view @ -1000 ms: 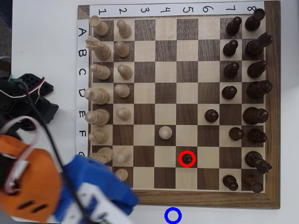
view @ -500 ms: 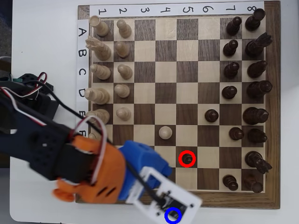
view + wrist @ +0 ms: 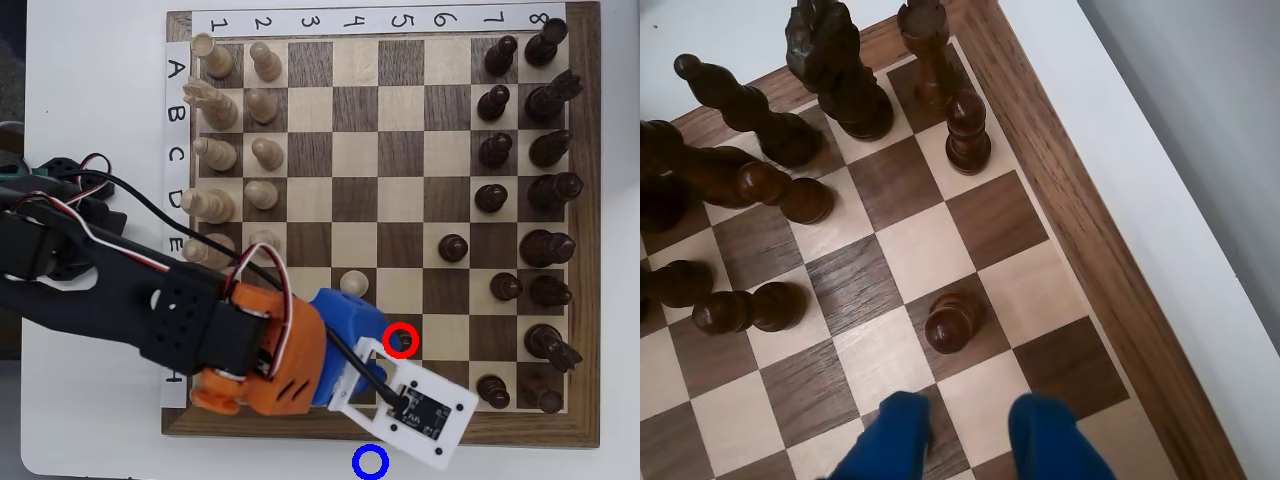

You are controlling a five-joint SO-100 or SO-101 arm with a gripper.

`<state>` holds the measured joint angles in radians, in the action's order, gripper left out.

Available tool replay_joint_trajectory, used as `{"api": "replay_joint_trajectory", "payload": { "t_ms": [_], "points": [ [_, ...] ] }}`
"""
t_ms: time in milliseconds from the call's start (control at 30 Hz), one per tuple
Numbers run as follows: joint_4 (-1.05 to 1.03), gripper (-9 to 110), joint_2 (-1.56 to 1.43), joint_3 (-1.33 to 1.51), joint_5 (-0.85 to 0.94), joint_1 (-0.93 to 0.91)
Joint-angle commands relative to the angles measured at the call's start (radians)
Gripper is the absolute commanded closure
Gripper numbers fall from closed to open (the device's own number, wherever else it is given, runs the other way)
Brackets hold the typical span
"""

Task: Move the piece to destination

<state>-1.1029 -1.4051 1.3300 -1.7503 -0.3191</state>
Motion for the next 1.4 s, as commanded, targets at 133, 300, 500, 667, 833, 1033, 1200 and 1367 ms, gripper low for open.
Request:
{"api": "replay_joint_trajectory", "payload": {
  "t_ms": [133, 300, 500, 667, 833, 1033, 1200, 1367],
  "points": [
    [0.091, 79, 0.002, -0.156, -0.236, 0.034],
    [0.104, 80, 0.048, -0.135, -0.233, 0.060],
    [0.146, 80, 0.103, -0.133, -0.222, 0.072],
    [0.176, 80, 0.127, -0.121, -0.206, 0.074],
    [0.215, 80, 0.155, -0.103, -0.184, 0.074],
    [0.250, 80, 0.178, -0.089, -0.173, 0.071],
    [0.290, 80, 0.189, -0.060, -0.166, 0.072],
    [0.307, 80, 0.192, -0.025, -0.155, 0.066]
  ]
}}
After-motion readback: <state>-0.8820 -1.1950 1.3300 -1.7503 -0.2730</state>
